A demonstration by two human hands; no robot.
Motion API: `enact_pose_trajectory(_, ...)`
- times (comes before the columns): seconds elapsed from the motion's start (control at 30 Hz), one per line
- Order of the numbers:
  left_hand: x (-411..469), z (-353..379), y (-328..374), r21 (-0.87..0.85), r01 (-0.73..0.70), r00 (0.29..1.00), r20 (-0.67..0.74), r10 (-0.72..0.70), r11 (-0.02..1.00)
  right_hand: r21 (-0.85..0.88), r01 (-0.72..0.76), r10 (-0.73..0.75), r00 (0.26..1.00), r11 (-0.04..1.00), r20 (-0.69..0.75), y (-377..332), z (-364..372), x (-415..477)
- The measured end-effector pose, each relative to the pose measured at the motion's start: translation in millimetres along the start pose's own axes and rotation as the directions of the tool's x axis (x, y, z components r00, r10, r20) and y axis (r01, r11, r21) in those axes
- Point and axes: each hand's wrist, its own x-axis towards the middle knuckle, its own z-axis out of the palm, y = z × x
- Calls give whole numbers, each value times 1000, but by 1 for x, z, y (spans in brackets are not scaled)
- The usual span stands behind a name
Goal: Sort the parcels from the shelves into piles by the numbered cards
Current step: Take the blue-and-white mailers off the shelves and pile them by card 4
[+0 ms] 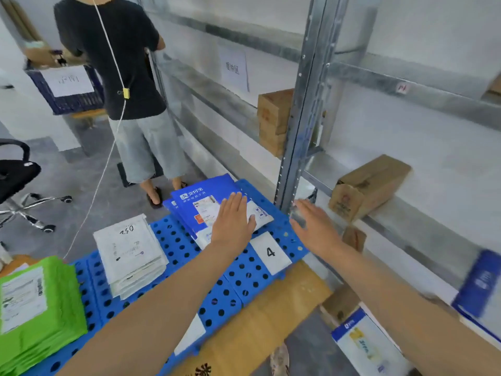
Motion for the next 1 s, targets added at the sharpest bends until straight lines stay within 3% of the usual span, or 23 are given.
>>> enact_pose_trajectory(0.17,-26,2,55,4,-209,978,-7,209,978,-65,-144,136,985,987,-107,17,-38,-82)
enact_pose_trajectory(0.33,-53,-7,123,-25,-412,908,-91,409,911,-83,-239,220,957,967,-189,44,-68,-148)
enact_pose_trajectory(0.6,-112,-15,231,-41,-599,796,-138,590,799,-58,-375,342,890,925,-302,85,-120,-259)
enact_pose_trajectory(1.0,-244,-3,367,-62,-728,684,-128,718,683,66,-525,509,776,848,-372,124,-172,-462)
